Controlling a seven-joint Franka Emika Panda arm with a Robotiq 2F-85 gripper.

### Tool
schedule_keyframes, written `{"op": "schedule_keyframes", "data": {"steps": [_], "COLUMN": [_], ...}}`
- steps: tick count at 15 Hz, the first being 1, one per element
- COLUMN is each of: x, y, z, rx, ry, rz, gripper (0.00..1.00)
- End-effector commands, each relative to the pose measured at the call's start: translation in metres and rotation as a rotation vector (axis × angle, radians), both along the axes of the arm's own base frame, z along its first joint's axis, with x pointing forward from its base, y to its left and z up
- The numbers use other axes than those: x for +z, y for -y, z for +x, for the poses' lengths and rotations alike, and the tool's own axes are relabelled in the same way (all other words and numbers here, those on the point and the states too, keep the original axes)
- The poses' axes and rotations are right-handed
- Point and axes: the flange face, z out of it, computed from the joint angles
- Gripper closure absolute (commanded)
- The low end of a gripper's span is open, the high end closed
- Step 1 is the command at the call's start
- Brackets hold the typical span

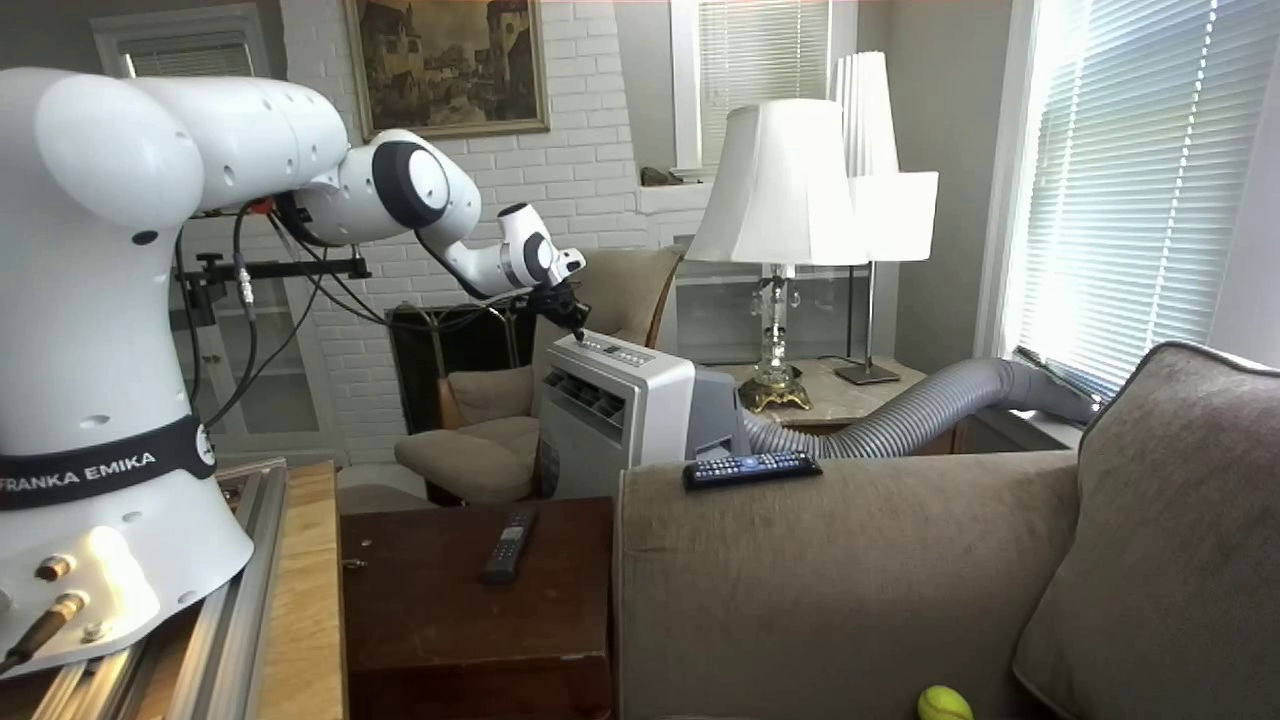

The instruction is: Turn off the electric fan

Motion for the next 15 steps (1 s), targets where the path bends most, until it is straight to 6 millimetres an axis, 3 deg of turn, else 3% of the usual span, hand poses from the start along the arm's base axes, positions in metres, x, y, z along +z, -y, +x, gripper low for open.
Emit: {"op": "schedule_keyframes", "data": {"steps": [1,3,6,10,15], "x": [0.070,0.119,0.185,0.234,0.286], "y": [-0.010,-0.003,0.030,0.091,0.146], "z": [0.008,0.019,0.042,0.066,0.071], "rx": [-0.009,0.011,-0.003,0.002,0.072], "ry": [-0.002,0.006,0.000,-0.073,-0.179], "rz": [0.159,0.188,0.126,-0.096,-0.209], "gripper": [1.00,1.00,1.00,1.00,1.00]}}
